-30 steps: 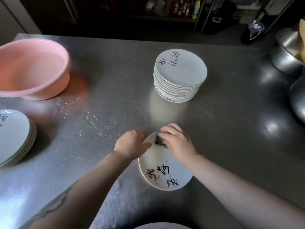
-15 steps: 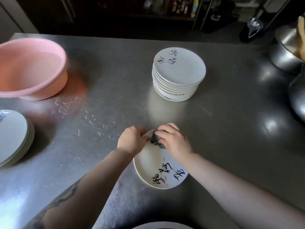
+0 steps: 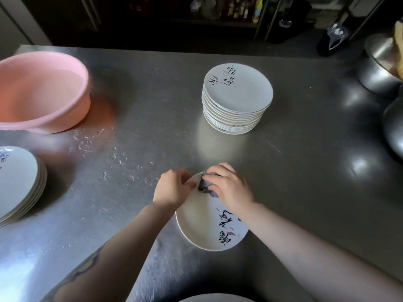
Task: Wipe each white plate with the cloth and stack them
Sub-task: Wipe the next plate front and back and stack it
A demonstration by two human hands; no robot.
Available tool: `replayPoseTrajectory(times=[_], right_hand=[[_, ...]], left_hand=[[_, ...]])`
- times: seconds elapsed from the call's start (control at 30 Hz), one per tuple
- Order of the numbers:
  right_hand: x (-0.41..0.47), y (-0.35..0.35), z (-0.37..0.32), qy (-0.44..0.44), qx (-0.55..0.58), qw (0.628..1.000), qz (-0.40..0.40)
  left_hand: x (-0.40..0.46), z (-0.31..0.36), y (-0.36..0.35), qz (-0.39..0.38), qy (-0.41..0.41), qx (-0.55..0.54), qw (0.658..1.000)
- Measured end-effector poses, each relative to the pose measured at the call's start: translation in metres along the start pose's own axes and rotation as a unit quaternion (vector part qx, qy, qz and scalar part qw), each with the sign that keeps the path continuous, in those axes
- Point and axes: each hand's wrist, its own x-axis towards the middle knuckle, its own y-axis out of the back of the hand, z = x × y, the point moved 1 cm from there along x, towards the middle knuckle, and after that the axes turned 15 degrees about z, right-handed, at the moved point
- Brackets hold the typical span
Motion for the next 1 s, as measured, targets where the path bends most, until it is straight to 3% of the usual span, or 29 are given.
replayPoseTrajectory(times=[0.1, 0.17, 0.23, 0.33, 0.5, 0.6, 0.67, 0.77, 0.9, 1.0], right_hand=[[-0.006, 0.005, 0.007, -0.007, -0.005, 1.000, 0.015], [-0.008, 0.003, 0.007, -0.014, 0.000, 1.000, 0.024], [-0.006, -0.002, 0.003, -0.016, 0.000, 1.000, 0.013], [0.001, -0.007, -0.001, 0.003, -0.005, 1.000, -0.028], [-0.002, 0.006, 0.015, -0.025, -0.023, 0.999, -0.030], [-0.006, 0.009, 0.020, -0.040, -0.033, 0.998, -0.028], [-0.002, 0.006, 0.014, -0.026, -0.025, 0.999, -0.028], [0.005, 0.001, 0.004, 0.018, 0.001, 0.999, -0.047], [0.002, 0.009, 0.023, -0.025, -0.023, 0.999, -0.041], [-0.004, 0.016, 0.033, -0.053, -0.038, 0.997, -0.039]], left_hand=[[0.002, -0.020, 0.011, -0.087, 0.038, 0.062, 0.994], [0.001, -0.024, 0.015, -0.134, 0.014, 0.113, 0.984], [0.002, -0.015, 0.013, -0.102, -0.035, 0.146, 0.983], [0.004, 0.003, 0.005, -0.031, -0.053, 0.083, 0.995], [0.010, -0.015, 0.012, -0.085, 0.035, 0.096, 0.991], [0.009, -0.019, 0.019, -0.173, 0.005, 0.168, 0.971], [0.012, -0.008, 0.017, -0.126, -0.026, 0.203, 0.971], [0.015, 0.008, 0.009, -0.038, -0.021, 0.172, 0.984], [0.013, -0.009, 0.015, -0.051, 0.051, 0.158, 0.985], [0.011, -0.018, 0.020, -0.065, 0.041, 0.189, 0.979]])
